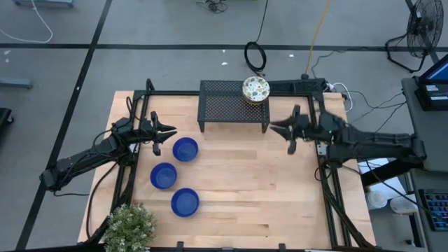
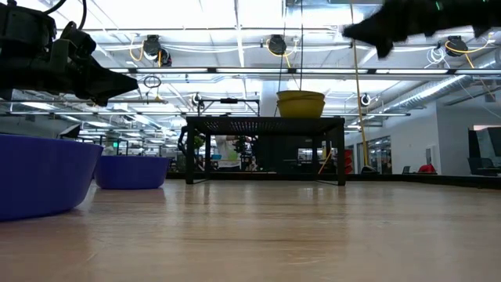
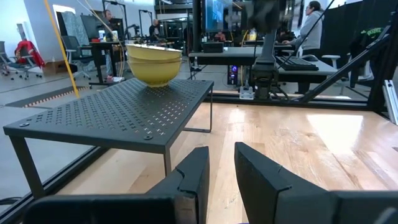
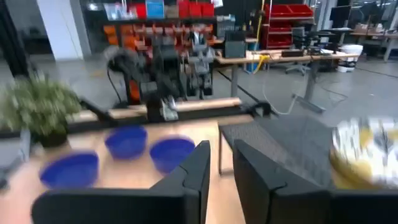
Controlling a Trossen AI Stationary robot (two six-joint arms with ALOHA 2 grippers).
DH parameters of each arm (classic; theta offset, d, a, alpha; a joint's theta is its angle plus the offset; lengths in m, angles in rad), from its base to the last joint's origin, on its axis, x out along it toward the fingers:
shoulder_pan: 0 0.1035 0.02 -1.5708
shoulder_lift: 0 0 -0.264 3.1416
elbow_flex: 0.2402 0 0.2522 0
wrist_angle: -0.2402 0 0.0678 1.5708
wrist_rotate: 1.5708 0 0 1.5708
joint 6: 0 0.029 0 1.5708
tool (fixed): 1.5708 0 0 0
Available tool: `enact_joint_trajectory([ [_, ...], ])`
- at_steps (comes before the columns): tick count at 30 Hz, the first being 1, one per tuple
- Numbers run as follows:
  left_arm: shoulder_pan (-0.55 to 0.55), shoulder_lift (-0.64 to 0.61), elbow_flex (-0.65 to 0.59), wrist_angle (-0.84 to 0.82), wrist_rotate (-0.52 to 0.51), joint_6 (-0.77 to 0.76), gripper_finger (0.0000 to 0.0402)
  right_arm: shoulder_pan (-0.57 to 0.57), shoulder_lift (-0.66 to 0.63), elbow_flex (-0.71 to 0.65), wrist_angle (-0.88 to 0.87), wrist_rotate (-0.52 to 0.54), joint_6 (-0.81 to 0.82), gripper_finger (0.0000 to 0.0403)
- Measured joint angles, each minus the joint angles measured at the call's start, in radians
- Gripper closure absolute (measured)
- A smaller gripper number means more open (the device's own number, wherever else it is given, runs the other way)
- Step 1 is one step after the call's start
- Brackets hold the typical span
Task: Pick & Place Mini bowls
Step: Put the top blue bowl on the shelf
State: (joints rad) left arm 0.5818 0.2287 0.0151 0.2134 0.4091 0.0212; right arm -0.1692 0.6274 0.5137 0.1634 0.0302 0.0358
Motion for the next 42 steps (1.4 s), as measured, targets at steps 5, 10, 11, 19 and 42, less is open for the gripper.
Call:
enact_joint_trajectory([
  [5,0.0,0.0,0.0,0.0,0.0,0.0,0.0321,-0.003,-0.107,-0.2,0.097,0.095,-0.031,0.036],
  [10,0.0,0.0,0.0,0.0,0.0,0.0,0.0321,-0.007,-0.196,-0.377,0.28,0.088,-0.085,0.0372],
  [11,0.0,0.0,0.0,0.003,0.0,0.001,0.0321,-0.008,-0.209,-0.411,0.311,0.072,-0.097,0.0374],
  [19,0.0,0.0,0.0,0.12,0.005,-0.08,0.0321,-0.007,-0.244,-0.492,0.386,0.045,-0.183,0.0393],
  [42,-0.009,0.153,0.255,-0.345,-0.102,-0.437,0.032,-0.007,-0.246,-0.496,0.378,0.047,-0.179,0.0401],
])
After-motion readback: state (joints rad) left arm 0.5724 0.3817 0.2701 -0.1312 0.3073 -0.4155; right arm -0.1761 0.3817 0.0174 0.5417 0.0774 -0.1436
